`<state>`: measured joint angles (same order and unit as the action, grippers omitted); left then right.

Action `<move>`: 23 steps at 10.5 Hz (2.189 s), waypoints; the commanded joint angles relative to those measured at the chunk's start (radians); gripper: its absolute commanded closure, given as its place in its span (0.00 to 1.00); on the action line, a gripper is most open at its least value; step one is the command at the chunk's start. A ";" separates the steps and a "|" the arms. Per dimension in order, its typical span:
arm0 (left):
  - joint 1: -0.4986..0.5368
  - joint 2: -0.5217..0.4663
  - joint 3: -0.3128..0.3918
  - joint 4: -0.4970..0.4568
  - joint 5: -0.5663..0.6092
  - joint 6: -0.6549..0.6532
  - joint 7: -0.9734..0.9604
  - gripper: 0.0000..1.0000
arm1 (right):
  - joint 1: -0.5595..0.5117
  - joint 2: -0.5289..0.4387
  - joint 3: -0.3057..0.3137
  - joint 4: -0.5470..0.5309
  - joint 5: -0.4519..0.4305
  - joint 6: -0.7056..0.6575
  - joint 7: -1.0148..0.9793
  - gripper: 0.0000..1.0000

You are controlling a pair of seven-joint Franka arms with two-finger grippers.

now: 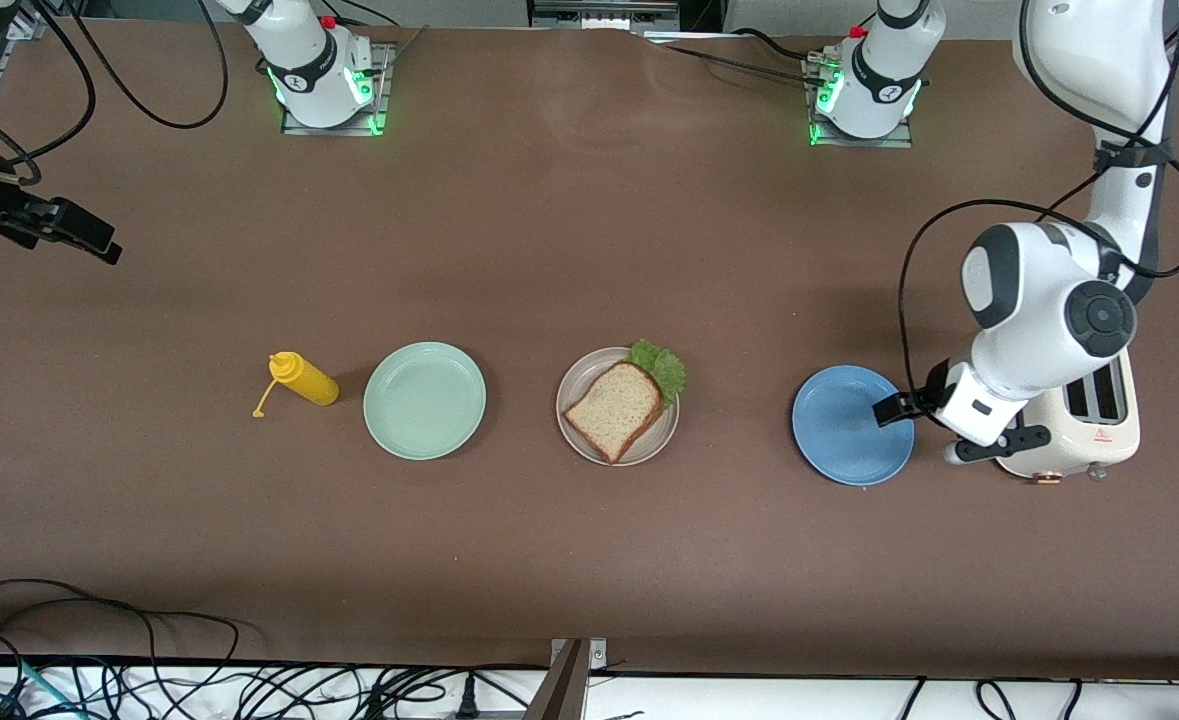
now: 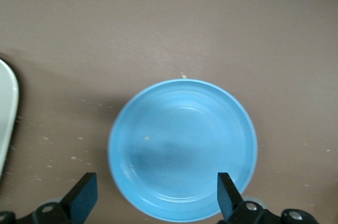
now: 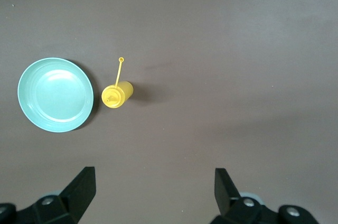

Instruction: Make sandwich on beige plate with both arms

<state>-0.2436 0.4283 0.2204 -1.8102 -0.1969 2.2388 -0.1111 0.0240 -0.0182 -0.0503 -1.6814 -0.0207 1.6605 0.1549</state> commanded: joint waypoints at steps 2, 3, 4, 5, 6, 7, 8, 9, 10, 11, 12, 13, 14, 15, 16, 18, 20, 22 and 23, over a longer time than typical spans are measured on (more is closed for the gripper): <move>0.030 -0.069 0.023 -0.006 0.062 -0.082 0.108 0.00 | 0.004 0.018 0.010 0.046 -0.007 -0.025 0.014 0.00; 0.041 -0.095 0.024 -0.005 0.095 -0.123 0.108 0.00 | 0.004 0.020 0.010 0.046 -0.007 -0.022 0.015 0.00; 0.046 -0.127 0.024 -0.005 0.105 -0.167 0.108 0.00 | 0.004 0.020 0.010 0.046 -0.010 -0.022 0.017 0.00; 0.046 -0.156 0.022 -0.006 0.106 -0.213 0.108 0.00 | 0.004 0.020 0.010 0.046 -0.007 -0.024 0.018 0.00; 0.055 -0.184 0.020 -0.006 0.106 -0.256 0.108 0.00 | 0.005 0.020 0.010 0.046 -0.007 -0.024 0.020 0.00; 0.060 -0.215 0.016 -0.006 0.106 -0.307 0.108 0.00 | 0.005 0.020 0.010 0.048 -0.010 -0.022 0.018 0.00; 0.060 -0.245 0.016 -0.005 0.114 -0.356 0.110 0.00 | 0.005 0.018 0.010 0.046 -0.008 -0.027 0.020 0.00; 0.060 -0.272 0.014 -0.003 0.134 -0.398 0.108 0.00 | 0.005 0.015 0.010 0.046 -0.007 -0.036 0.020 0.00; 0.058 -0.301 0.014 -0.001 0.135 -0.428 0.108 0.00 | 0.005 0.011 0.010 0.046 -0.007 -0.036 0.022 0.00; 0.058 -0.324 0.014 -0.001 0.135 -0.451 0.108 0.00 | 0.005 0.011 0.010 0.046 -0.005 -0.036 0.023 0.00; 0.058 -0.345 0.011 0.002 0.134 -0.470 0.108 0.00 | 0.005 0.012 0.012 0.046 -0.005 -0.035 0.023 0.00; 0.058 -0.368 0.001 0.003 0.134 -0.472 0.108 0.00 | 0.005 0.015 0.012 0.046 -0.005 -0.033 0.023 0.00; 0.060 -0.391 -0.016 0.003 0.134 -0.476 0.107 0.00 | 0.005 0.015 0.012 0.046 -0.005 -0.036 0.017 0.00; 0.060 -0.414 -0.027 0.005 0.134 -0.490 0.105 0.00 | 0.005 0.015 0.010 0.045 -0.005 -0.036 0.006 0.00; 0.061 -0.431 -0.042 0.006 0.134 -0.498 0.103 0.00 | 0.005 0.015 0.009 0.046 -0.005 -0.036 0.003 0.00; 0.092 -0.447 -0.090 0.058 0.134 -0.580 0.102 0.00 | 0.004 0.015 0.009 0.046 -0.008 -0.036 0.005 0.00; 0.092 -0.445 -0.090 0.119 0.134 -0.665 0.100 0.00 | 0.007 0.018 0.012 0.046 -0.010 -0.033 0.018 0.00; 0.093 -0.447 -0.090 0.167 0.134 -0.731 0.102 0.00 | 0.007 0.020 0.012 0.046 -0.007 -0.027 0.023 0.00; 0.093 -0.445 -0.090 0.190 0.134 -0.761 0.102 0.00 | 0.007 0.014 0.012 0.046 -0.005 -0.025 0.023 0.00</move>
<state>-0.1665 -0.0202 0.1477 -1.6668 -0.0926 1.5330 -0.0153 0.0287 -0.0094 -0.0425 -1.6610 -0.0207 1.6473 0.1594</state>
